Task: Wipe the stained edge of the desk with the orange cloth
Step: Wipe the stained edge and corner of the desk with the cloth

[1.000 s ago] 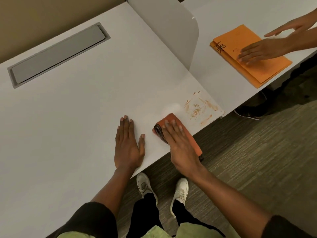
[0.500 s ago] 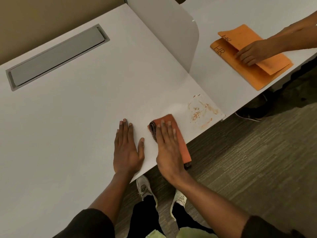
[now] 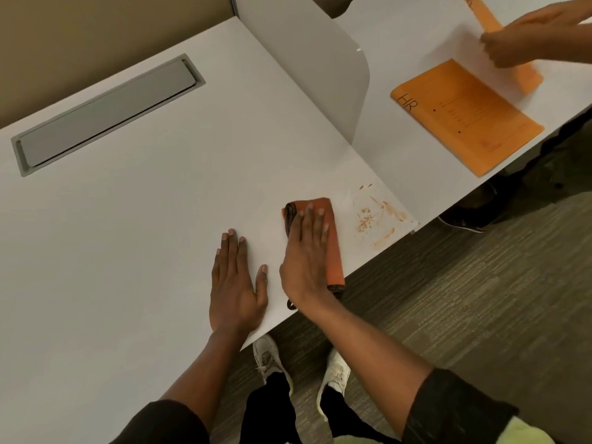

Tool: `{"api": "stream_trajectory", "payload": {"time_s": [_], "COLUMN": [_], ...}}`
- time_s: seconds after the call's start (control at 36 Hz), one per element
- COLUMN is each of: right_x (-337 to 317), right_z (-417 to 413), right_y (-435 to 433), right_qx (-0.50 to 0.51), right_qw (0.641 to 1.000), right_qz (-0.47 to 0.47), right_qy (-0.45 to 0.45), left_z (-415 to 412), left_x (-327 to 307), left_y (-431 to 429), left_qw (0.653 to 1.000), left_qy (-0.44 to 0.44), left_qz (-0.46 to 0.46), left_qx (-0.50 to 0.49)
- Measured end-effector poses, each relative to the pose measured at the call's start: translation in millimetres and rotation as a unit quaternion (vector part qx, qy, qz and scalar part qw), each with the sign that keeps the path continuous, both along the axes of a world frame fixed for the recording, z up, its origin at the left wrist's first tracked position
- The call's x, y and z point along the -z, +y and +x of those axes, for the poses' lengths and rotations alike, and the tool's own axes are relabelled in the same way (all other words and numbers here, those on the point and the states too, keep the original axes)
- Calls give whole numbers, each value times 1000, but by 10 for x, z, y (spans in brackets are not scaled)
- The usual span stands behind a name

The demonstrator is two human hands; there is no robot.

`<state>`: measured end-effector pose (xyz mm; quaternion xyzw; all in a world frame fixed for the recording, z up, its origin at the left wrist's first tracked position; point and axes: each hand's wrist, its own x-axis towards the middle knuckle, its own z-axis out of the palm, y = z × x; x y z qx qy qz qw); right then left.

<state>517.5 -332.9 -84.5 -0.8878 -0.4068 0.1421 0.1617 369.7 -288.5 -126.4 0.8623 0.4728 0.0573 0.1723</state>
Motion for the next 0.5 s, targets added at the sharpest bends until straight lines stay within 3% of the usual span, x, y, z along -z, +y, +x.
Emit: {"api": "stream_trajectory", "payload": {"time_s": [0.11,0.25,0.39,0.5], "right_x": [-48,-168,-144,-146], "right_z": [428,1018,776,431], "right_y": [302,532,407,418], "right_qx": [0,91,144,112], "right_qw": [999,993,987,990], "right_qz": [-18,-54,-73,-80], "right_qy": [-43,-55,-18,-17], "left_z": [-1,0,-5,-4], "left_x": [-23,-31,-12,-4], "left_y": [-3,3,-3,-1], "left_qw": [1000,1000,1000,1000], "left_qy": [5,7,4,-1], "left_qz": [-7,-11,-12,-13], "left_qx": [-2,-2,-5,-8]}}
